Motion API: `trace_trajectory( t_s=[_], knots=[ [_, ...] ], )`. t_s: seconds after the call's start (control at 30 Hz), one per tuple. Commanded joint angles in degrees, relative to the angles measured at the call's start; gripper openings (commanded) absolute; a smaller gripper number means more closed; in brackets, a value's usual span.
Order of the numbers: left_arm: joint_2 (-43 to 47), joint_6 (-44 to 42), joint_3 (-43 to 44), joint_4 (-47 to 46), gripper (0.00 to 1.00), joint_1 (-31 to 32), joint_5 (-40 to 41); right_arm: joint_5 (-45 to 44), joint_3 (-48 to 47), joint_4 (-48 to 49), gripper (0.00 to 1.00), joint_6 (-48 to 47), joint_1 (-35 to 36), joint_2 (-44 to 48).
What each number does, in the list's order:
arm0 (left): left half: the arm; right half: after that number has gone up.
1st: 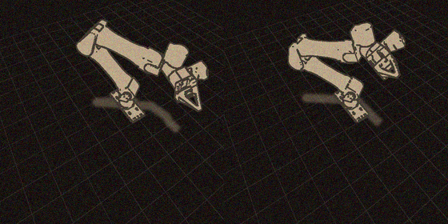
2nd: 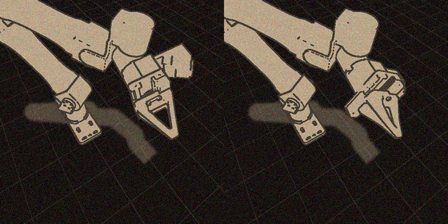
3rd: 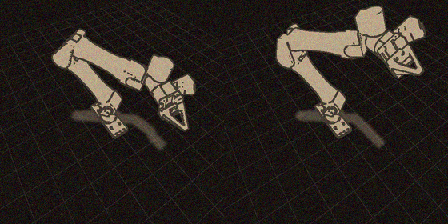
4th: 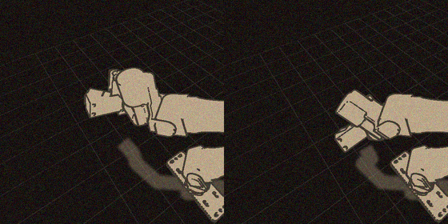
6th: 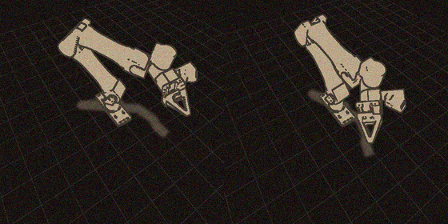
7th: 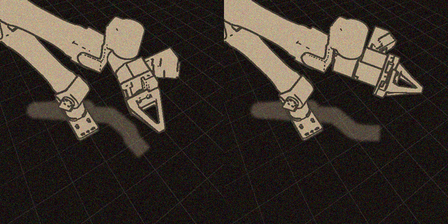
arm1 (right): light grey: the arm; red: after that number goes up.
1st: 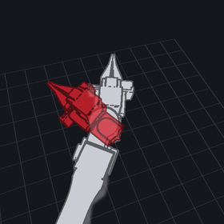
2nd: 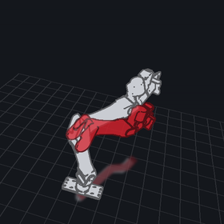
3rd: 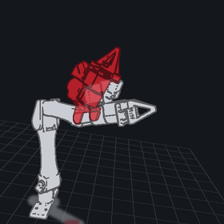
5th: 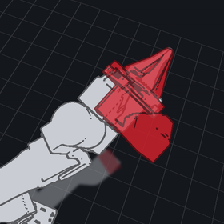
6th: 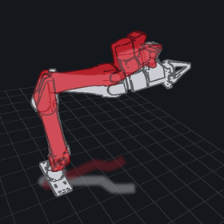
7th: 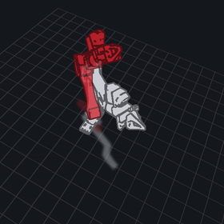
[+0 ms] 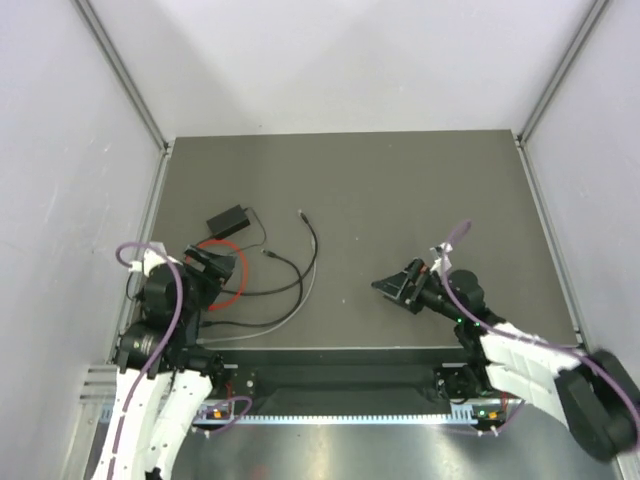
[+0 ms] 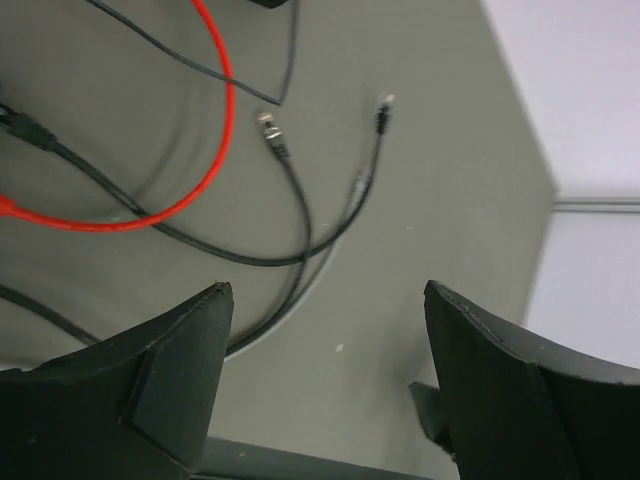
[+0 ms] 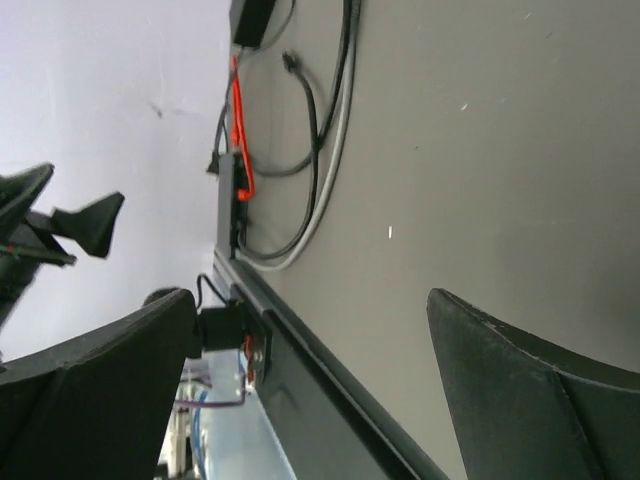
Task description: Pull the plug from the switch port
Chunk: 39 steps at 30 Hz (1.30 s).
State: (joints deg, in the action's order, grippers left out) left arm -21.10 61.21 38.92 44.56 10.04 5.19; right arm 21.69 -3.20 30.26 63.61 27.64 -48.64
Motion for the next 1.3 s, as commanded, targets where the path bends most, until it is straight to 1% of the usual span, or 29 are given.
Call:
trace_trajectory(
  t_s=[0.0, 0.03, 0.07, 0.1, 0.13, 0.17, 0.2, 0.23, 0.3, 0.33, 0.4, 0.43, 0.47, 0.5, 0.53, 0.6, 0.63, 0.67, 0.7, 0.77, 0.8, 0.83, 1.1, 1.2, 1.23, 1.27],
  knots=[
    [-7.4, -8.6, 6.2, 6.7, 0.82, -0.4, 1.6, 5.1, -7.4, 17.7, 1.0, -0.3, 3.7, -13.1],
    [-8.5, -8.9, 8.0, 7.8, 0.82, -0.4, 3.6, 3.3, -10.0, 17.5, 1.0, -0.9, 7.8, -16.0],
    [-9.6, -9.5, 8.5, 8.3, 0.82, -0.4, 4.1, 1.9, -14.2, 17.7, 0.99, -0.9, 10.1, -21.0],
    [-9.8, -10.5, 8.9, 8.5, 0.8, -0.4, 4.5, 0.2, -16.5, 17.4, 0.96, -1.2, 14.5, -23.3],
    [-10.1, -10.8, 9.9, 8.9, 0.8, -0.4, 4.6, -3.0, -21.5, 16.5, 0.95, -1.6, 16.6, -27.7],
    [-10.4, -10.9, 10.4, 9.5, 0.8, -0.4, 4.5, -4.5, -24.5, 12.8, 0.95, -2.1, 18.6, -29.7],
    [-10.5, -11.2, 10.8, 9.7, 0.8, -0.4, 4.1, -7.7, -27.3, 11.3, 0.95, -3.4, 22.3, -31.9],
    [-10.5, -11.6, 11.4, 9.8, 0.8, -0.4, 3.1, -9.3, -32.4, 9.7, 0.95, -3.8, 24.0, -35.7],
    [-10.3, -12.5, 12.1, 9.9, 0.8, -0.4, 2.3, -13.2, -37.2, 6.7, 0.93, -4.2, 28.3, -39.3],
    [-10.3, -12.9, 12.5, 9.8, 0.78, -0.4, 1.8, -14.5, -41.7, 5.9, 0.92, -4.1, 29.7, -42.6],
    [-9.9, -13.8, 12.8, 9.9, 0.77, -0.4, 1.8, -16.8, -46.0, 3.1, 0.89, -4.3, 32.9, -45.8],
    [-9.8, -14.2, 12.9, 9.9, 0.75, -0.4, 1.7, -18.2, -50.7, 2.2, 0.88, -4.6, 33.9, -49.3],
    [-9.6, -14.9, 13.0, 9.8, 0.74, -0.4, 1.1, -18.6, -53.3, 0.8, 0.8, -5.2, 34.6, -51.4],
    [-9.4, -15.3, 13.0, 9.6, 0.74, -0.4, 0.5, -18.9, -55.8, -0.7, 0.78, -6.2, 35.8, -53.4],
    [-9.3, -15.7, 13.0, 9.1, 0.73, -0.4, -0.2, -18.8, -59.9, -2.4, 0.74, -6.7, 36.3, -57.1],
    [-9.2, -16.6, 13.0, 8.9, 0.73, -0.4, -2.1, -18.8, -62.5, -2.6, 0.62, -6.5, 37.0, -60.2],
    [-9.2, -16.6, 13.4, 8.9, 0.73, -0.4, -2.9, -18.4, -64.2, -2.1, 0.6, -6.2, 37.1, -63.0],
    [-9.1, -16.9, 13.6, 8.7, 0.73, -0.4, -4.2, -18.0, -65.1, -1.9, 0.53, -5.8, 37.2, -64.3],
    [-9.0, -17.0, 13.7, 8.6, 0.73, -0.4, -4.9, -17.0, -65.9, -1.4, 0.5, -4.9, 37.3, -65.7],
    [-8.3, -17.5, 13.9, 7.7, 0.73, -0.4, -4.9, -15.8, -68.2, 0.1, 0.48, -4.6, 37.6, -69.3],
    [-8.1, -17.6, 14.0, 7.5, 0.73, -0.4, -7.3, -15.7, -69.0, -0.1, 0.48, -4.4, 37.8, -70.3],
    [-7.7, -17.9, 14.1, 7.3, 0.73, -0.4, -7.5, -15.7, -70.7, -0.5, 0.47, -4.4, 38.0, -71.9],
    [-8.3, -18.8, 15.2, 7.6, 0.73, -0.4, -8.2, -17.7, -76.2, -3.6, 0.46, -4.6, 38.3, -77.6],
    [-8.6, -18.7, 15.3, 7.5, 0.73, -0.4, -9.0, -17.7, -78.5, -3.3, 0.46, -4.6, 38.2, -79.8],
    [-8.6, -18.7, 15.4, 7.5, 0.73, -0.4, -8.9, -17.7, -79.8, -3.3, 0.45, -4.6, 38.3, -80.9],
    [-8.6, -18.6, 15.4, 7.4, 0.73, -0.4, -8.9, -17.7, -80.4, -3.7, 0.43, -4.6, 38.2, -81.3]
  ],
)
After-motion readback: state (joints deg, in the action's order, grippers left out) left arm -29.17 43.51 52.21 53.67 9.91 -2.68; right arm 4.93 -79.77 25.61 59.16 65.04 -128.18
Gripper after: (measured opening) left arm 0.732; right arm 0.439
